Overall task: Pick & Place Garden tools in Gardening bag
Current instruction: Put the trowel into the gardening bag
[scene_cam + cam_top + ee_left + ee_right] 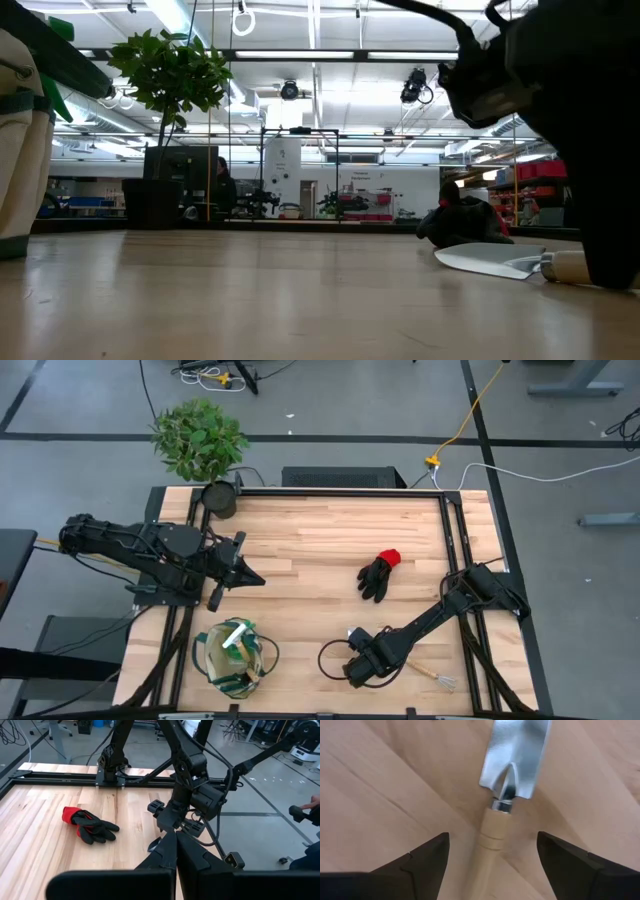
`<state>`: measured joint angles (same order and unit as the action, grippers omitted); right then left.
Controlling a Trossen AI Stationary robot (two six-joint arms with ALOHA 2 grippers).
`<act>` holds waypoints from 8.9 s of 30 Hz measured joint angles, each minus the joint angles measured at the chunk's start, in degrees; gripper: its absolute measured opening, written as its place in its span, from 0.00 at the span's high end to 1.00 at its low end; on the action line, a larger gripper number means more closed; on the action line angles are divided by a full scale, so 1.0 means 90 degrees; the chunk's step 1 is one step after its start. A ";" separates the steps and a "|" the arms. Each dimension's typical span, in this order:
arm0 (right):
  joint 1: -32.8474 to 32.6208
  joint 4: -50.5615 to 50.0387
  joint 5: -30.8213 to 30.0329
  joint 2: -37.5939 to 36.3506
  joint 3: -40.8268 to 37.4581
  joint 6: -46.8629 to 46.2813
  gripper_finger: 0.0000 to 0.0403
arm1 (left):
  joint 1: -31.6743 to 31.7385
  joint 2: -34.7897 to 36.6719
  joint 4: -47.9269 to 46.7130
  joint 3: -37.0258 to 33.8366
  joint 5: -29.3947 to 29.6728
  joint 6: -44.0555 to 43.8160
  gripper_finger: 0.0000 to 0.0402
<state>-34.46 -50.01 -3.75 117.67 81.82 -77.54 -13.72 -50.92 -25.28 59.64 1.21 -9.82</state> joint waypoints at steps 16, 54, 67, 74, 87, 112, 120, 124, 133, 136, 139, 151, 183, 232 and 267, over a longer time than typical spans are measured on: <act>0.0029 0.0023 0.0273 0.0106 0.0002 0.0025 0.44 | 0.0000 0.0001 -0.0041 0.0000 -0.0002 0.0000 0.99; 0.0109 0.0100 0.0191 -0.0111 0.0002 0.0235 0.86 | 0.0002 0.0001 -0.0036 0.0000 -0.0002 -0.0037 0.99; 0.0674 0.0051 -0.0414 -0.0963 0.0002 0.1139 0.87 | 0.0002 0.0001 0.0027 0.0000 -0.0002 -0.0034 0.99; 0.1074 0.0137 -0.1010 -0.1587 0.0002 0.1878 0.87 | 0.0002 0.0001 0.0189 0.0000 0.0000 -0.0005 0.99; 0.1748 0.1347 -0.1818 -0.2584 0.0002 0.3095 0.87 | 0.0005 0.0001 0.0251 0.0000 0.0011 0.0016 0.99; 0.3746 0.3641 -0.0095 -0.3425 0.0005 0.2583 0.87 | 0.0005 -0.0008 0.0488 0.0005 0.0905 0.2342 0.94; 0.4144 0.4478 0.0210 -0.3444 0.0005 0.2312 0.87 | 0.0007 -0.0062 0.0524 0.0005 0.1590 0.3490 0.85; 0.4250 0.4687 0.0279 -0.3442 0.0005 0.2323 0.86 | 0.0007 -0.0113 0.0828 0.0005 0.1921 0.4395 0.77; 0.4426 0.4969 0.0614 -0.3442 0.0005 0.2335 0.86 | 0.0069 -0.0353 0.1399 0.0006 0.2136 0.5594 0.53; 0.4456 0.5123 0.0804 -0.3437 0.0005 0.2101 0.86 | 0.0090 -0.0499 0.1367 0.0005 0.2151 0.6091 0.46; 0.4505 0.5177 0.0879 -0.3434 0.0005 0.1598 0.86 | 0.0090 -0.0713 0.1360 0.0005 0.2183 0.6833 0.42; 0.4618 0.5266 0.1325 -0.3434 0.0005 0.1081 0.86 | 0.0087 -0.1523 0.2131 0.0000 0.2740 0.8625 0.45; 0.4731 0.5246 0.1858 -0.3429 0.0005 0.0496 0.85 | 0.0214 -0.1938 0.3554 0.0002 0.3172 1.1169 0.59; 0.4724 0.5121 0.2043 -0.3420 0.0005 0.0566 0.85 | 0.0476 -0.2595 0.4726 0.0000 0.3001 1.2048 0.79; 0.4820 0.5189 0.2373 -0.3637 0.0002 0.1063 0.59 | 0.0013 -0.2491 0.4730 0.0000 0.3705 1.1450 0.80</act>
<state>8.92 -3.31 17.61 84.94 81.84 -67.98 -13.60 -73.34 17.29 59.64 34.56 93.22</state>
